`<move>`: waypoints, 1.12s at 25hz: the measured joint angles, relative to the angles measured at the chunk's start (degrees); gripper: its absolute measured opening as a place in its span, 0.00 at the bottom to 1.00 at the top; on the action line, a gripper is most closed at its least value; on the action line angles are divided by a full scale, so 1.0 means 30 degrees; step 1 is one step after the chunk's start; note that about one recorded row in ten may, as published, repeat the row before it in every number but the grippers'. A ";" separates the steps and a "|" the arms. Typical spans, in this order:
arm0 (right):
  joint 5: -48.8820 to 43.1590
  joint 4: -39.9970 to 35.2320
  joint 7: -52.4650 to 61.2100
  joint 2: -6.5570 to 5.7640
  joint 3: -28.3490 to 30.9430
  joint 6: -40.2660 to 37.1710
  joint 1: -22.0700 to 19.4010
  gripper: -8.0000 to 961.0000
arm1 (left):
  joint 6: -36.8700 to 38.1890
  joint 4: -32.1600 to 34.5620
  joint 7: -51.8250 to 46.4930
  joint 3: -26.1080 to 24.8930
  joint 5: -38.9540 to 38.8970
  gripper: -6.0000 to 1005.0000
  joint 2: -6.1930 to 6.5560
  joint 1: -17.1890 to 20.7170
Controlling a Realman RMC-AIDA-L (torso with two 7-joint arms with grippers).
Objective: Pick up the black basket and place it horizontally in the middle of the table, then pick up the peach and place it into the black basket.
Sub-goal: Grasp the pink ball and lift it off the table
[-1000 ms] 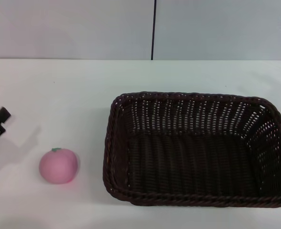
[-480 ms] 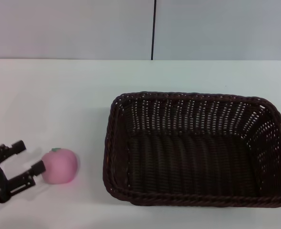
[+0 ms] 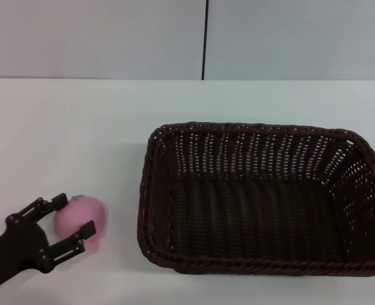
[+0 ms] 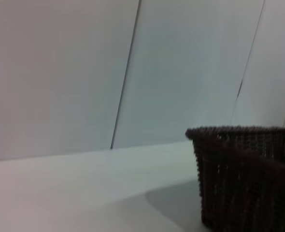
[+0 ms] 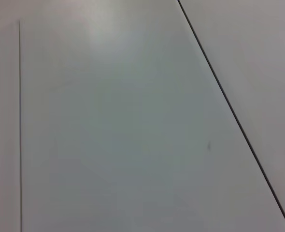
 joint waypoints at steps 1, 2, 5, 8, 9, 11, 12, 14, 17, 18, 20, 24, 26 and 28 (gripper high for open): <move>0.0000 0.0000 0.0000 0.0000 0.0000 0.0000 0.0000 0.64 | 0.0000 0.0000 0.0000 0.0000 0.0000 0.80 0.0000 0.0000; 0.0000 0.0052 0.0001 0.0001 0.0000 0.0054 0.0015 0.64 | -0.0588 -0.0258 0.0153 0.0141 0.0053 0.80 -0.0031 -0.0197; 0.0009 0.0606 -0.0061 0.0003 0.0096 0.0138 0.0066 0.64 | -0.0798 -0.0367 0.0282 0.0137 0.0069 0.80 -0.0012 -0.0286; 0.0018 0.1038 -0.0250 -0.0005 0.0306 0.0169 0.0107 0.64 | -0.0804 -0.0335 0.0338 0.0075 0.0067 0.80 0.0013 -0.0288; 0.0025 0.1255 -0.0485 0.0002 0.0451 0.0167 0.0139 0.64 | -0.0822 -0.0287 0.0344 0.0049 0.0067 0.80 0.0032 -0.0292; 0.0042 0.1897 -0.1276 0.0058 0.0891 0.0079 0.0249 0.64 | -0.0984 -0.0259 0.0438 0.0049 0.0052 0.80 0.0043 -0.0289; 0.0053 0.2631 -0.1850 0.0083 0.1412 -0.0102 0.0380 0.64 | -0.1109 -0.0300 0.0741 0.0056 0.0022 0.80 0.0044 -0.0288; 0.0058 0.3063 -0.2006 0.0084 0.1777 -0.0192 0.0449 0.64 | -0.1140 -0.0325 0.0940 0.0076 0.0026 0.80 0.0044 -0.0287; 0.0064 0.3547 -0.2070 0.0082 0.2365 -0.0355 0.0483 0.64 | -0.1057 -0.0366 0.1768 0.0167 0.0044 0.69 0.0002 -0.0316; 0.0065 0.3650 -0.2074 0.0088 0.2510 -0.0430 0.0483 0.64 | -0.1057 -0.0366 0.1768 0.0167 0.0044 0.66 0.0002 -0.0316; 0.0066 0.3815 -0.2081 0.0088 0.2616 -0.0615 0.0468 0.63 | -0.1000 -0.0372 0.2057 0.0029 -0.0060 0.59 -0.0012 -0.0349; 0.0066 0.3920 -0.2085 0.0077 0.2628 -0.0630 0.0451 0.63 | -0.0401 -0.0374 0.1988 -0.0114 -0.0258 0.36 0.0014 -0.0392; 0.0066 0.4003 -0.2089 0.0082 0.2645 -0.0688 0.0449 0.63 | 0.0137 -0.0336 0.1654 -0.0156 -0.0399 0.31 0.0047 -0.0443; 0.0066 0.4014 -0.2091 0.0092 0.2649 -0.0735 0.0460 0.63 | 0.0772 -0.0261 0.1255 -0.0303 -0.0687 0.28 0.0074 -0.0522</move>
